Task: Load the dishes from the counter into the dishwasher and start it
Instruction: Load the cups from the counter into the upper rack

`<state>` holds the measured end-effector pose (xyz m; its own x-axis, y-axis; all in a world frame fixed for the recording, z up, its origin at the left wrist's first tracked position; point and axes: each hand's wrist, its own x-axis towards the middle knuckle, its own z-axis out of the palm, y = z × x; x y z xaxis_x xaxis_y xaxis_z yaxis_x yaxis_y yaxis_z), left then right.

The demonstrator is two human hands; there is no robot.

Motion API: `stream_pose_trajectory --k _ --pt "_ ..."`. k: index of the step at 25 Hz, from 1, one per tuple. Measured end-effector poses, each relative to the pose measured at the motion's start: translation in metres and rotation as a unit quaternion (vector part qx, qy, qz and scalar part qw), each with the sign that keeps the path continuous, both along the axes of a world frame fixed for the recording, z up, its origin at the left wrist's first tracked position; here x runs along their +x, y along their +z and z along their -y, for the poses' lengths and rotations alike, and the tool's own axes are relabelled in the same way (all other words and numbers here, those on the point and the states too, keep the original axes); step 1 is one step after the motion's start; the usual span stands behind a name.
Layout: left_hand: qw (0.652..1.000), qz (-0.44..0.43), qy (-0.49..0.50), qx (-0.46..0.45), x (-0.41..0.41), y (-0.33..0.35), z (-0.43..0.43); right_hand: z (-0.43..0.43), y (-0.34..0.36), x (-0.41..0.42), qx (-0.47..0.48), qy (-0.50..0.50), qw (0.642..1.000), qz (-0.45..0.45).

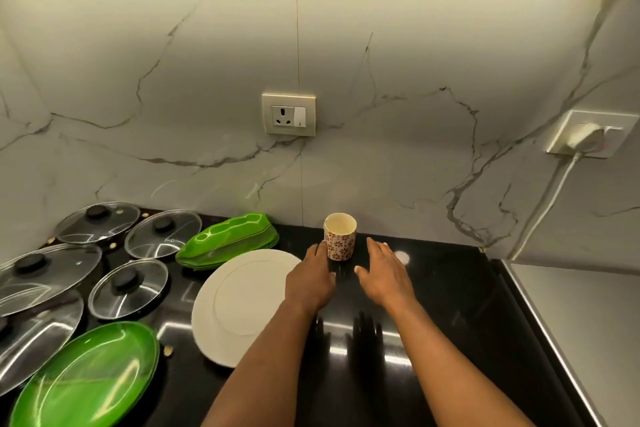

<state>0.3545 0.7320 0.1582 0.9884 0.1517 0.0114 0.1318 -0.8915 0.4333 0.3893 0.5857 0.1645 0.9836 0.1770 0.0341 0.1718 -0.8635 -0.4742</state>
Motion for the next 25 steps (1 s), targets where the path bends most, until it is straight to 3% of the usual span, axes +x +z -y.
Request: stream_pose_trajectory --k 9,17,25 --pt "0.984 -0.031 0.052 -0.166 0.092 -0.029 -0.017 -0.027 -0.033 0.081 0.094 -0.036 0.991 -0.089" --pt "0.974 -0.104 0.059 -0.19 0.136 -0.058 -0.025 -0.034 -0.063 0.12 0.175 -0.051 0.969 -0.17" --pt "0.979 -0.095 0.07 -0.166 0.141 -0.067 -0.024 -0.036 -0.069 0.122 0.17 -0.059 0.974 -0.138"
